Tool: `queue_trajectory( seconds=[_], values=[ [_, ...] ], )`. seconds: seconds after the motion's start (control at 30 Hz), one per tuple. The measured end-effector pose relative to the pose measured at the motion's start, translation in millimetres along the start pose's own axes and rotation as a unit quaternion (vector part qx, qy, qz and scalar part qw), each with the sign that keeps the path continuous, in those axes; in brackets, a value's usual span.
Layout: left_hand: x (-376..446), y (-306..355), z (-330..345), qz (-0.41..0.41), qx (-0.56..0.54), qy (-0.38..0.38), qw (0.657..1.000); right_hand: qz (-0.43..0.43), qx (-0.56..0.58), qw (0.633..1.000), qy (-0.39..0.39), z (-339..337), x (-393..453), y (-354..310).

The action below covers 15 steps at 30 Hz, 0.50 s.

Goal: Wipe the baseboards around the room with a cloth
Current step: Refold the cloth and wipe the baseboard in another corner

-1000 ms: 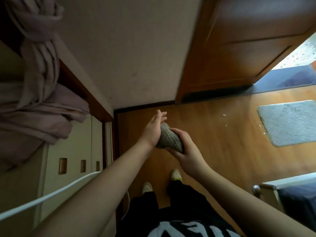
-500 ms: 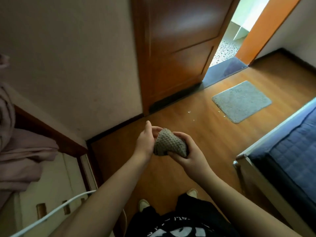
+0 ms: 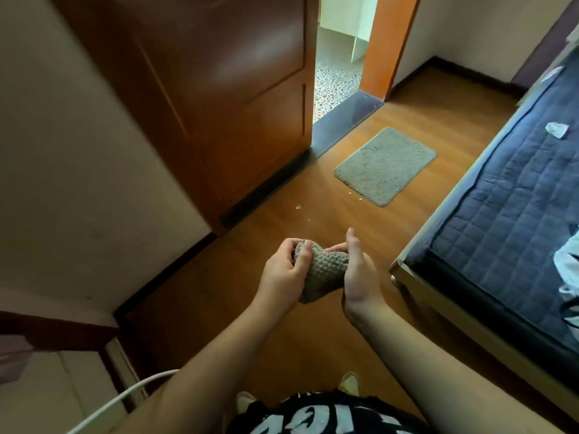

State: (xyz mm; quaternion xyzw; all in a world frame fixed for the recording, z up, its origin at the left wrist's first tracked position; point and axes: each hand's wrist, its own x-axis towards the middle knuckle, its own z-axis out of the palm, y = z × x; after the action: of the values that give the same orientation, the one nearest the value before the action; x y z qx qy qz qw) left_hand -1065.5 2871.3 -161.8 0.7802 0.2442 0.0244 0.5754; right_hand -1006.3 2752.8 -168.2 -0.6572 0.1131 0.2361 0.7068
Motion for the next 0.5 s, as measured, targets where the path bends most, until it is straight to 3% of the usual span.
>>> queue_trajectory(
  seconds=[0.2, 0.37, 0.5],
  values=[
    [22.0, 24.1, 54.4, 0.055, 0.085, -0.064, 0.993, 0.16, 0.152, 0.975, 0.014, -62.2, 41.2, -27.8],
    [42.7, 32.8, 64.1, 0.054, 0.106, -0.089, 0.989, 0.187, 0.119, 0.974, 0.052, -78.7, 77.1, -36.8],
    [78.7, 25.6, 48.0, 0.058, 0.09, -0.051, 0.993, 0.188, 0.118, 0.975, -0.006, -64.4, 107.3, -42.4]
  ],
)
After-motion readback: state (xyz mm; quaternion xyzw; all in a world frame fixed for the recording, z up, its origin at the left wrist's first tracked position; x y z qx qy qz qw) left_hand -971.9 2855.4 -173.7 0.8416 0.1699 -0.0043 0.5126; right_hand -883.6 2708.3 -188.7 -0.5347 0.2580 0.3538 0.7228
